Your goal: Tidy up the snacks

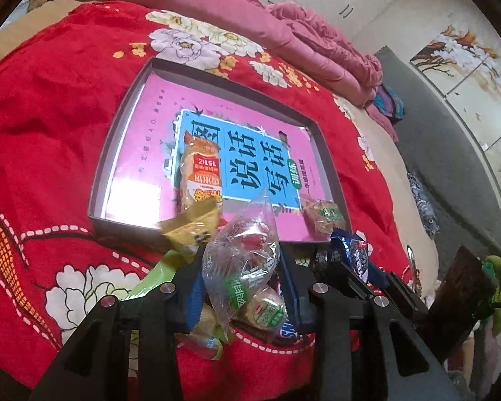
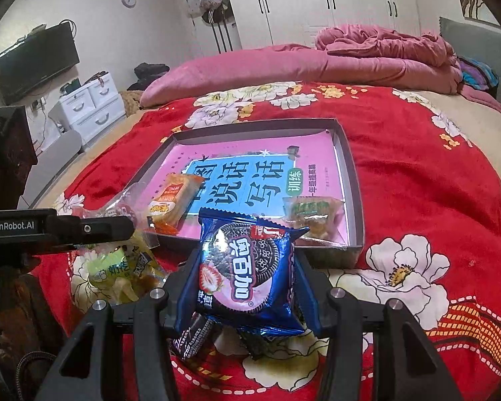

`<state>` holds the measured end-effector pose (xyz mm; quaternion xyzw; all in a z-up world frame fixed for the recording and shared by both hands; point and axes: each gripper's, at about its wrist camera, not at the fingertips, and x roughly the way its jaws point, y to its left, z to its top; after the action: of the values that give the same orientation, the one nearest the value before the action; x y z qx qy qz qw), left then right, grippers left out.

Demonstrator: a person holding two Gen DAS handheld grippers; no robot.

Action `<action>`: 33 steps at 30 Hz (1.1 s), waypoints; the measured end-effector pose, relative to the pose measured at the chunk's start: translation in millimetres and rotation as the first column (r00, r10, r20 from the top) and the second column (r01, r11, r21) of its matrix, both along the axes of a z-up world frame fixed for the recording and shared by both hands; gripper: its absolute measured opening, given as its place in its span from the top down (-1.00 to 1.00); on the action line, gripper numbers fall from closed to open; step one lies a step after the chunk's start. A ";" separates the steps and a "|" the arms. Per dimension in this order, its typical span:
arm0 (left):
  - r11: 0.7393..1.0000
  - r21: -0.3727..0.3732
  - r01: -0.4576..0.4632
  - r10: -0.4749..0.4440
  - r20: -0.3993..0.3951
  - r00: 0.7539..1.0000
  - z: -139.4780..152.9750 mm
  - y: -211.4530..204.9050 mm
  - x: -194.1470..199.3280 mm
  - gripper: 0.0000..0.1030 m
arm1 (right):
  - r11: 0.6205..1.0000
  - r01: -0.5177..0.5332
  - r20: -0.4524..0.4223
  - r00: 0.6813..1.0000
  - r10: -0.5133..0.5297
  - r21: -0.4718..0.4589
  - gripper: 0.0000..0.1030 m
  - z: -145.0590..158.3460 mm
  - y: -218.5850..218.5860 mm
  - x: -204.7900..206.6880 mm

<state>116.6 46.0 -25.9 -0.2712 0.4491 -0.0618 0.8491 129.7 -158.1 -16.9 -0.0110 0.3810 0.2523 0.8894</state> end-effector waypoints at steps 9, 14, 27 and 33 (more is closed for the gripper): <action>1.000 0.000 -0.009 0.009 0.025 1.000 10.0 3.3 -1.6 0.21 | 1.000 0.003 0.012 1.000 -0.003 0.013 -0.01 4.5 -1.2 -0.3; 1.000 -0.001 -0.019 0.019 0.041 0.999 16.1 6.0 -3.3 0.21 | 1.000 0.004 0.023 1.000 -0.005 0.027 -0.01 7.8 -3.2 0.1; 0.999 0.003 -0.050 0.050 0.067 0.997 25.1 16.4 -6.6 0.21 | 0.999 0.026 0.028 0.999 -0.027 0.043 -0.01 10.1 -7.8 5.7; 0.997 -0.001 -0.082 0.082 0.078 0.994 28.1 27.5 -6.9 0.21 | 0.998 0.033 0.032 0.999 -0.035 0.051 -0.01 11.3 -9.4 8.6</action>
<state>109.6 73.5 2.2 -0.2858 0.4042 -0.0372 0.8681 138.3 -167.4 -5.7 0.0139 0.3601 0.2465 0.8996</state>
